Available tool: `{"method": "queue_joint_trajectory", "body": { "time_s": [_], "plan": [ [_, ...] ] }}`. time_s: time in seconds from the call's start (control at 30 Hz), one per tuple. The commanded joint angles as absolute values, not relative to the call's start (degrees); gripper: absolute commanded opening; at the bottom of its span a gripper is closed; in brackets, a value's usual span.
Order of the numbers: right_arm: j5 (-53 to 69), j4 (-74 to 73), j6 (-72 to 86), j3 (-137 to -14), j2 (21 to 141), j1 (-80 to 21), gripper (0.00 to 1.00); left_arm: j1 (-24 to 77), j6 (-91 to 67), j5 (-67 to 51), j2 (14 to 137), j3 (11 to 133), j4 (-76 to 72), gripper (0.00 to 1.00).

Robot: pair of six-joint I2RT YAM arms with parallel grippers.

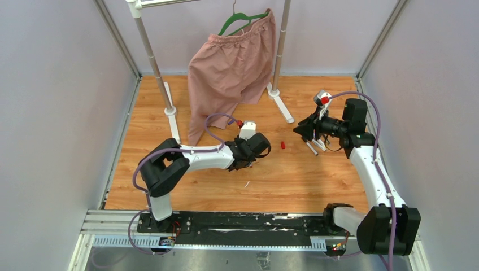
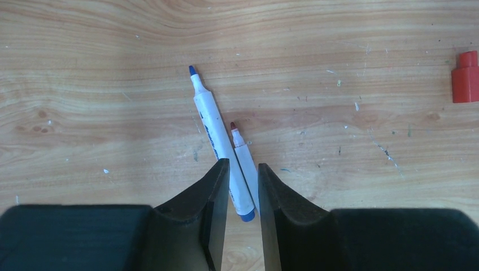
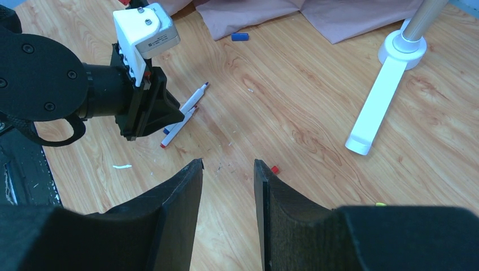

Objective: Insert the pens into the pen caps
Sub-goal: Pick up the pen from the center of the board.

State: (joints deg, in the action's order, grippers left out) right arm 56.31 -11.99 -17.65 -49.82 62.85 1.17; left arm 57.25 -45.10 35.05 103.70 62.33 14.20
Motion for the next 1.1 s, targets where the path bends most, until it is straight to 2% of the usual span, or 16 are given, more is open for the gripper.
{"method": "queue_joint_trajectory", "body": {
  "time_s": [0.0,0.63,1.07],
  "plan": [
    [56.3,-12.8,-18.5,-49.4,62.0,1.0,0.43,57.7,-47.4,35.2,105.6,64.0,15.8,0.31],
    [56.6,-13.0,-18.6,-49.3,62.1,1.1,0.43,58.1,-48.6,34.6,106.4,64.2,16.4,0.28],
    [56.8,-13.1,-18.6,-49.5,62.1,1.0,0.43,59.7,-47.7,35.9,106.3,66.1,17.8,0.33]
  ]
}}
